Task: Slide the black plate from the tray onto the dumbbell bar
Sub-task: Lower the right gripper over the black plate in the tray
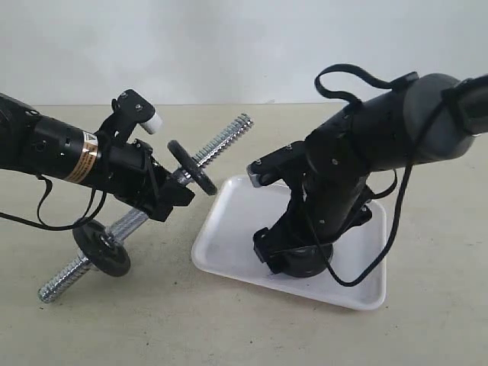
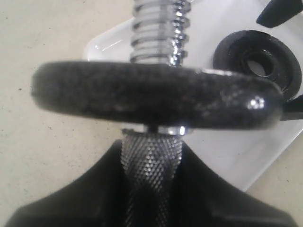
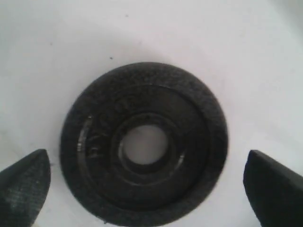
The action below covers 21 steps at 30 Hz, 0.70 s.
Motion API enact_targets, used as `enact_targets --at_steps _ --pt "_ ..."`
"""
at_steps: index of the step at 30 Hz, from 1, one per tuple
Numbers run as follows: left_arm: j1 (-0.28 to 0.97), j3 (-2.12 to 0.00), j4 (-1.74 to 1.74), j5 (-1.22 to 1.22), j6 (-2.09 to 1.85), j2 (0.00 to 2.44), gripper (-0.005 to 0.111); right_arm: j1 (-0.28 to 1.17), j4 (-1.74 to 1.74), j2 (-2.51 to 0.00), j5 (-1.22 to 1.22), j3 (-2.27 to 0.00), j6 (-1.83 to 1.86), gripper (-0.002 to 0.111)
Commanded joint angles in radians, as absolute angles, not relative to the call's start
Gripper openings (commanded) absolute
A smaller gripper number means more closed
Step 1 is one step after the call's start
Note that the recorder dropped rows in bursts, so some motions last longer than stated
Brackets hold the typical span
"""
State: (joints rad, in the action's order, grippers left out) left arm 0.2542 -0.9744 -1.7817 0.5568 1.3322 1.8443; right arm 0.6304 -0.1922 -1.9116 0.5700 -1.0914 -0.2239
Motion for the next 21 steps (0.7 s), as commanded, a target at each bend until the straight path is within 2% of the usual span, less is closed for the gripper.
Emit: enact_targets --at_steps 1,21 --pt "0.252 -1.001 -1.744 0.642 1.354 1.786 0.004 0.638 -0.363 -1.910 0.622 -1.100 -0.368 0.100" --pt "0.252 -1.001 -1.744 0.676 1.354 1.786 0.004 0.638 -0.320 -1.988 0.563 -1.100 -0.299 0.100"
